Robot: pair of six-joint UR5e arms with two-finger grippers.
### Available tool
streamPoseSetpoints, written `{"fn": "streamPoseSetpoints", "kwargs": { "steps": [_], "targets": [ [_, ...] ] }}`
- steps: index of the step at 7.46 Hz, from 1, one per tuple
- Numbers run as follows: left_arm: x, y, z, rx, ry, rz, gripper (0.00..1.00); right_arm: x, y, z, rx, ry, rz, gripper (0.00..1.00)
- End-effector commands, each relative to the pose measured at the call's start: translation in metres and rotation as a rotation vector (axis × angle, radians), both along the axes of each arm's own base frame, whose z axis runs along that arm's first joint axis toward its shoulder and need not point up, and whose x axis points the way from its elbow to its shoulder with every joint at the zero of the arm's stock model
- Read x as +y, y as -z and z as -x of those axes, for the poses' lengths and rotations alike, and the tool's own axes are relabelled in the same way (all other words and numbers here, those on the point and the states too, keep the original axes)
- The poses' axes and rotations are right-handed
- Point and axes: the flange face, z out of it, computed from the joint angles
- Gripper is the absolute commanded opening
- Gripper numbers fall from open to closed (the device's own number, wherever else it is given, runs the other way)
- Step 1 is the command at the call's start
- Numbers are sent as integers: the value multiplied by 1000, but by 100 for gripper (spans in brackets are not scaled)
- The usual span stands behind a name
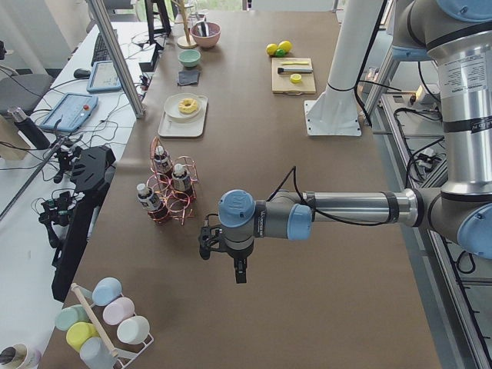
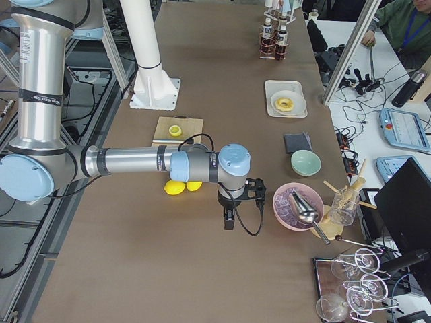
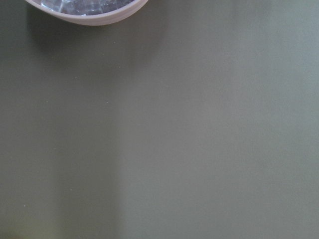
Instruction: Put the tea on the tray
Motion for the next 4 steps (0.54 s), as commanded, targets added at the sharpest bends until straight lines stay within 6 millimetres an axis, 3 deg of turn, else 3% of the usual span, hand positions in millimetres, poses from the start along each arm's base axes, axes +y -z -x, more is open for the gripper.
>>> {"fn": "streamPoseSetpoints", "kwargs": {
  "steps": [1, 2, 4],
  "targets": [
    [-10, 11, 0, 0, 5, -26, 99, 1, -2, 0, 0, -1, 7, 100],
    [-23, 16, 0, 4, 2, -60, 99, 2, -3, 0, -2, -2, 10, 100],
    [-18, 15, -2, 44, -3, -72, 99, 2, -3, 0, -3, -2, 10, 100]
  ]
}}
